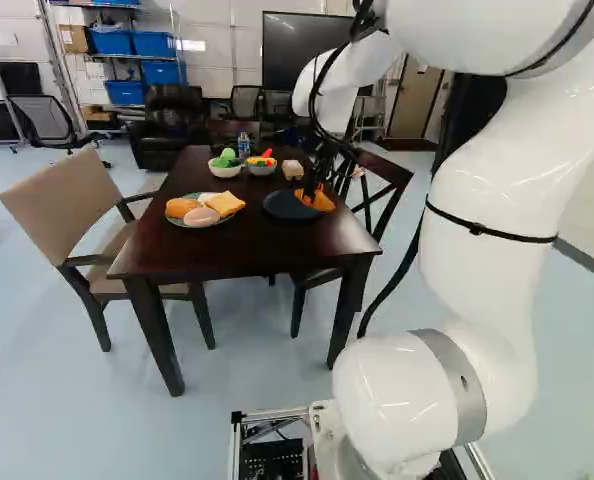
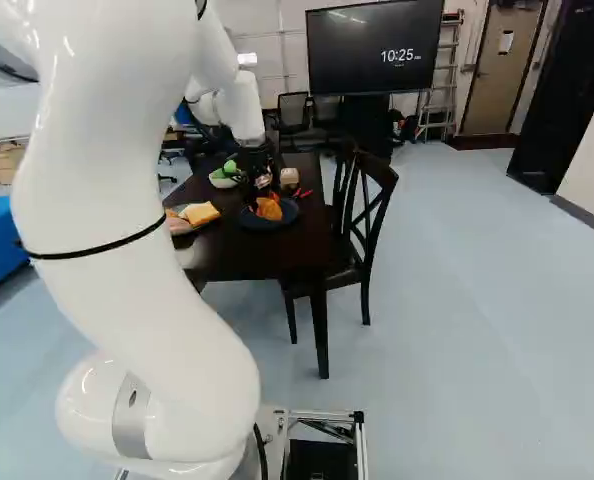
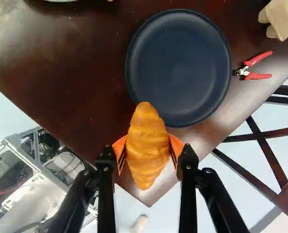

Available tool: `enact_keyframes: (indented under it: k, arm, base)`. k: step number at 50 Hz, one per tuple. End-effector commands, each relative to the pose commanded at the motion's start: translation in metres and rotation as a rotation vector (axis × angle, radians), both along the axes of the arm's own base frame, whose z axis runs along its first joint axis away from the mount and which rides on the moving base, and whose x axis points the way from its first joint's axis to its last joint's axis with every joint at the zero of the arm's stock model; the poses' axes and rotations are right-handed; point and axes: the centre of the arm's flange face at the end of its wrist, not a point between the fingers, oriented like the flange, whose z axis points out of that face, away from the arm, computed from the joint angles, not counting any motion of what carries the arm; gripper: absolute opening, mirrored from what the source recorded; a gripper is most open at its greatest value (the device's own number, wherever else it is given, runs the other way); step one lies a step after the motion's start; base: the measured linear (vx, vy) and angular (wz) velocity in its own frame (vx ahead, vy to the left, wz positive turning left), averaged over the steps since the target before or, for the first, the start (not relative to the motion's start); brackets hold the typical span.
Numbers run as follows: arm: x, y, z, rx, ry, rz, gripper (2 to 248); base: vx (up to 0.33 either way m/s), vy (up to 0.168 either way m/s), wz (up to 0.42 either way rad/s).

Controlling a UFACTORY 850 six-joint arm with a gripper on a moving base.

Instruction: Move the croissant to the empty plate

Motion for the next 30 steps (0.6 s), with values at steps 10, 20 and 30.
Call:
enact_keyframes:
  k: [10, 20, 30]
  arm:
    - [0.017, -0.006, 0.000, 0.034, 0.012, -0.037, 132]
    - [0.034, -0.008, -0.001, 0.068, 0.022, -0.067, 132]
    - [0.049, -0.012, -0.001, 0.083, 0.041, -0.080, 132]
  base:
    - [0.000, 0.000, 0.000]
    - [0.000, 0.000, 0.000]
    - [0.000, 0.000, 0.000]
